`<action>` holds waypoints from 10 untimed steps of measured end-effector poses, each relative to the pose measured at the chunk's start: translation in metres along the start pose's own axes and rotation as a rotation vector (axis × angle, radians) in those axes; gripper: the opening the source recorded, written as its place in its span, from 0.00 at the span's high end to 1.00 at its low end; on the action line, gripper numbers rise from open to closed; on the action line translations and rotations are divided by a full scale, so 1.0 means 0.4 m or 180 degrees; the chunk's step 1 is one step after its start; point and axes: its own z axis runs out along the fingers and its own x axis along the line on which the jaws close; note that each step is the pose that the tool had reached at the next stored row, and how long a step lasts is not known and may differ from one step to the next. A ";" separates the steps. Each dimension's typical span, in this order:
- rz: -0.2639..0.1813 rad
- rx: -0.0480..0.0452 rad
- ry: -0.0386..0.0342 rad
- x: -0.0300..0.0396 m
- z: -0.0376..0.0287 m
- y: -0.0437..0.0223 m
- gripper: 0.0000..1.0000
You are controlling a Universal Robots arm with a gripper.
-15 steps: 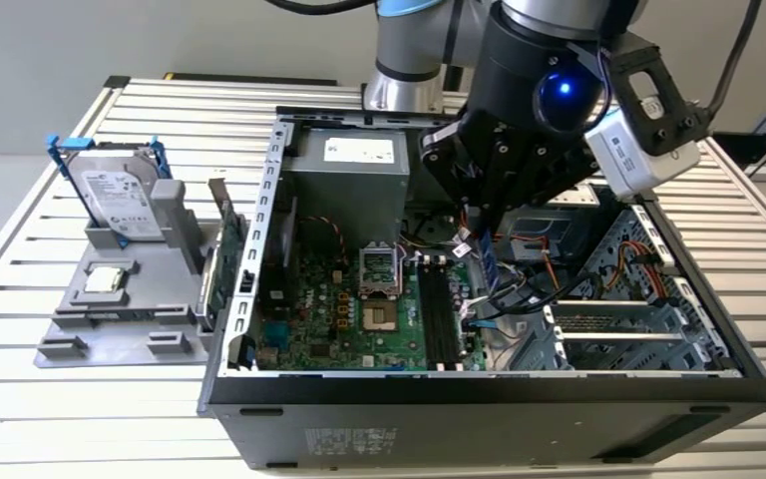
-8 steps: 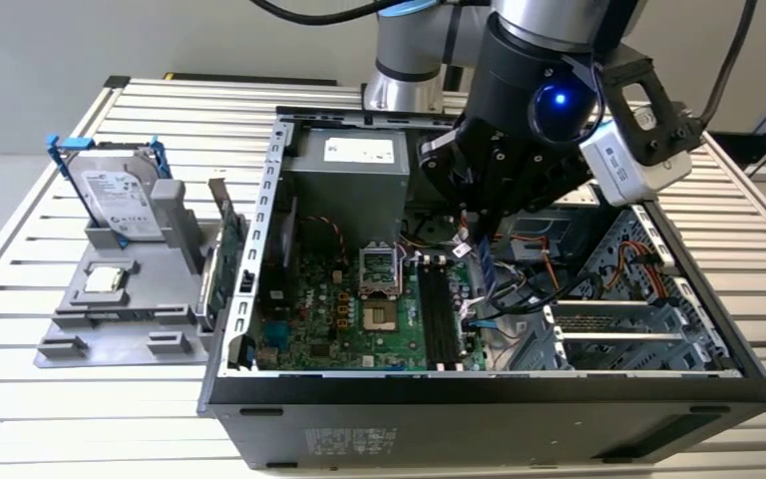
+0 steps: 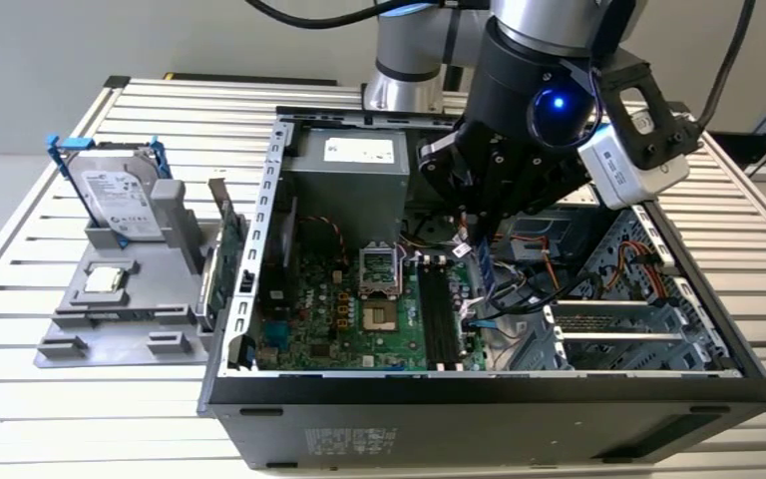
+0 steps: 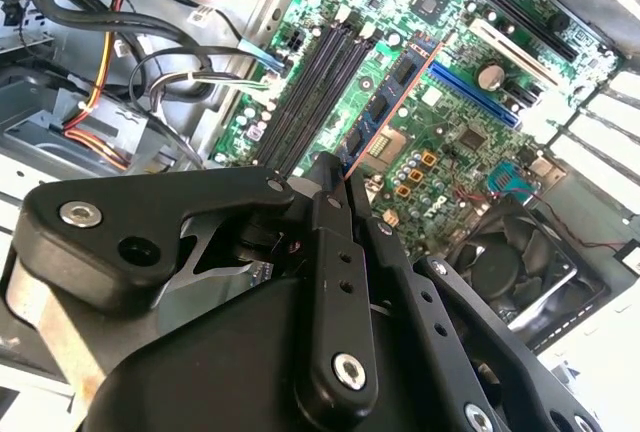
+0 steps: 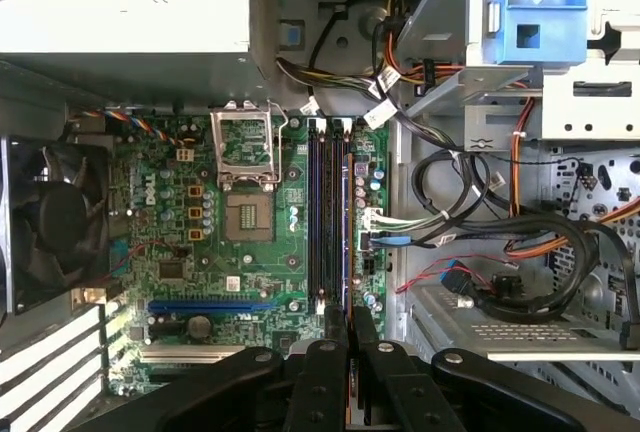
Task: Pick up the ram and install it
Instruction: 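Insert the ram into the slot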
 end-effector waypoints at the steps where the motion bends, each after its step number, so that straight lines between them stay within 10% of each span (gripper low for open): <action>1: 0.0001 0.0000 0.0004 0.000 0.000 0.000 1.00; 10: 0.0015 0.0002 0.0050 -0.001 0.012 0.001 1.00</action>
